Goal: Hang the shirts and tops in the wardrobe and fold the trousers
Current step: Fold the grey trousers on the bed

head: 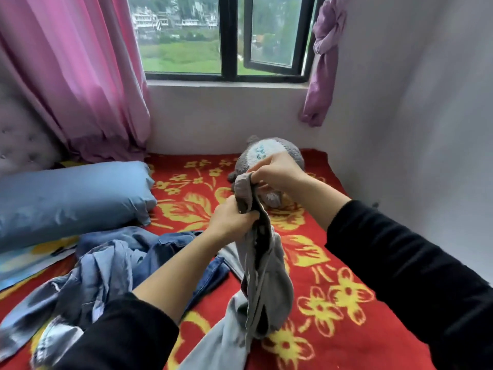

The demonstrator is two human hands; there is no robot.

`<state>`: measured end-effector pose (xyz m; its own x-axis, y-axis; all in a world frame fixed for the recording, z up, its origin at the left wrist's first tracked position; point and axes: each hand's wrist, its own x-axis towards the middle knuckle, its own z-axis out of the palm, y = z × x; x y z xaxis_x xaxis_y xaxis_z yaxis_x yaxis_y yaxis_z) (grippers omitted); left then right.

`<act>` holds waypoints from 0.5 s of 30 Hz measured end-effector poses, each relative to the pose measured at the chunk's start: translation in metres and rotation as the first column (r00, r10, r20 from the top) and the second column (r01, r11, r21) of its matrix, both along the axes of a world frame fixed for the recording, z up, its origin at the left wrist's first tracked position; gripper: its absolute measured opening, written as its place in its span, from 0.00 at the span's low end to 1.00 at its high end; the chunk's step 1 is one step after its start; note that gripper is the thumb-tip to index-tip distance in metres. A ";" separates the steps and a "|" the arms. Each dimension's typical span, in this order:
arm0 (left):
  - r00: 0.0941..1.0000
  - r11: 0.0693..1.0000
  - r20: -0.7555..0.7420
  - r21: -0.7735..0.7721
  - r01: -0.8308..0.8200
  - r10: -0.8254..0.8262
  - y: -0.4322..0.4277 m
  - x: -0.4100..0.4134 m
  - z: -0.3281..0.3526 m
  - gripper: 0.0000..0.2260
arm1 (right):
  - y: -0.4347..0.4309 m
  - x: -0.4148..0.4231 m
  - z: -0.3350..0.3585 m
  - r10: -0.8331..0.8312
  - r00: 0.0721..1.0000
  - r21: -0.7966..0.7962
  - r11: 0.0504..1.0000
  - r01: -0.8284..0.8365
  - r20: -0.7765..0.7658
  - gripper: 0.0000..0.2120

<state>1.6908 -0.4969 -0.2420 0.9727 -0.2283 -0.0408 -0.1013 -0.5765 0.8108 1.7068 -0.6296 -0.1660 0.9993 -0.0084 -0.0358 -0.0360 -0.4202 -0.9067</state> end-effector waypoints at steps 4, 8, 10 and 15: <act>0.972 0.958 -0.112 -0.180 -0.223 0.206 0.001 0.006 -0.012 0.07 | -0.023 -0.016 -0.035 -0.137 0.987 0.417 0.894 0.162 -0.088 0.08; 0.896 0.830 -0.335 -0.377 -0.411 0.291 -0.003 0.014 -0.017 0.08 | -0.025 -0.062 -0.119 -0.099 0.959 0.347 0.918 0.191 -0.266 0.18; 0.876 0.774 -0.391 -0.447 -0.449 0.282 -0.010 0.016 -0.016 0.12 | -0.015 -0.085 -0.163 -0.067 0.945 0.264 0.952 0.157 -0.320 0.35; 0.835 0.637 -0.513 -0.581 -0.508 0.198 -0.017 0.010 -0.003 0.15 | 0.017 -0.124 -0.244 -0.328 0.771 -0.034 0.928 0.371 -0.546 0.46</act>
